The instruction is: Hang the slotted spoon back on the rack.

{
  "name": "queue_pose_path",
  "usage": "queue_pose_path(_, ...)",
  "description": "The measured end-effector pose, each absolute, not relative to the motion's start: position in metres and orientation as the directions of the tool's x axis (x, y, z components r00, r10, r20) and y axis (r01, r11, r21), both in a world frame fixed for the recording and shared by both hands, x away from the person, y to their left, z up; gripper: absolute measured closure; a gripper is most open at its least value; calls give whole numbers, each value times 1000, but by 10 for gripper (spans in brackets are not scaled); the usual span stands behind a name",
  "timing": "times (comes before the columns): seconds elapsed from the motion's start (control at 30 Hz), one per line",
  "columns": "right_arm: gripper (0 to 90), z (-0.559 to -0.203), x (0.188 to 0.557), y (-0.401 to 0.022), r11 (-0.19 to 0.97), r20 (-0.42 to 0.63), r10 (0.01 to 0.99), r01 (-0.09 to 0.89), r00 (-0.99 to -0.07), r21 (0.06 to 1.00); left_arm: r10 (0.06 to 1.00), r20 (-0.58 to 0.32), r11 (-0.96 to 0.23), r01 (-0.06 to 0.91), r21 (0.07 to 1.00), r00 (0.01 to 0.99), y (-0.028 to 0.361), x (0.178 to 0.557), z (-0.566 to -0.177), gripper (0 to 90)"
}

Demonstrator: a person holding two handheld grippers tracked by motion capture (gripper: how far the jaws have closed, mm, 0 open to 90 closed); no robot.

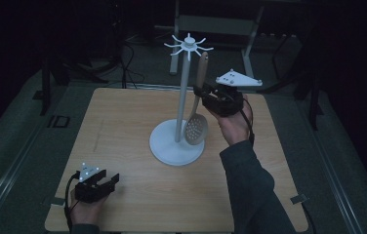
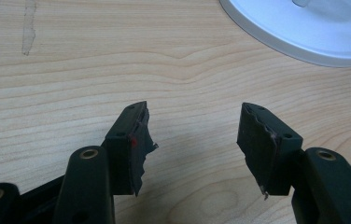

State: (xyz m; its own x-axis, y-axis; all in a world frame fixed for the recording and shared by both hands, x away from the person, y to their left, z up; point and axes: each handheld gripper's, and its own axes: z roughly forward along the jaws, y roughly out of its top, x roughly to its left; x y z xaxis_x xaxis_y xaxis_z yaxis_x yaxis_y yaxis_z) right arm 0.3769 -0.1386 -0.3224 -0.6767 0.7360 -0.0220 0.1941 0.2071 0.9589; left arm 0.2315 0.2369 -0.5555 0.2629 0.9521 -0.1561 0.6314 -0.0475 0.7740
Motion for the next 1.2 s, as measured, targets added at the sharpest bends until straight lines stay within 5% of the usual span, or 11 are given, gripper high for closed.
queue_pose_path(0.87, 722, -326, 386, -128, 216, -19, 737, 209, -675, 954, 952, -157, -45, 629, 776, 262, 237, 231, -555, 437)
queue_pose_path(1.2, 413, -325, 380, -130, 242, -56, 748, 193, -661, 951, 952, -156, -47, 630, 775, 262, 236, 231, -555, 437)
